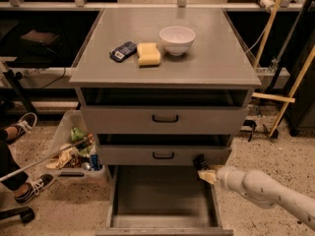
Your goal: Place rxbar chocolate into bottom drawer
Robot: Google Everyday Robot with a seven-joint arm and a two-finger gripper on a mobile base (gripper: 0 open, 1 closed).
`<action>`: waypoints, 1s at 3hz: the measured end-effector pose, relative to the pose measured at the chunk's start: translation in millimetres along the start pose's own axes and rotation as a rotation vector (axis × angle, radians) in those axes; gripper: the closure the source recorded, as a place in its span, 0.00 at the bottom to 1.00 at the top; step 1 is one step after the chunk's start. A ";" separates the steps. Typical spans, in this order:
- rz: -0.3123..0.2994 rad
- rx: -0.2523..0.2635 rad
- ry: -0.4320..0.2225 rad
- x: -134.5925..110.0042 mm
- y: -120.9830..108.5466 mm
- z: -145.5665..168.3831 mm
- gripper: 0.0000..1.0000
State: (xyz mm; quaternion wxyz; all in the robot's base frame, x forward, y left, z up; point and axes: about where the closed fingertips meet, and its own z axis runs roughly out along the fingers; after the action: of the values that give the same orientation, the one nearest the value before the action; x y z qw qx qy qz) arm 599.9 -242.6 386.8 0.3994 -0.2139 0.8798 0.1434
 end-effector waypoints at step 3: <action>0.086 0.110 0.065 128.2 -13.6 100.2 1.00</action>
Offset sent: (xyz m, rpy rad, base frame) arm -0.0211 -0.0100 -0.2148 -0.0593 0.0650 -0.1828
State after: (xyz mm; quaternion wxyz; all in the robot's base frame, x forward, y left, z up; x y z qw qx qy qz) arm 595.3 -245.5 223.6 0.3752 -0.1582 0.9073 0.1049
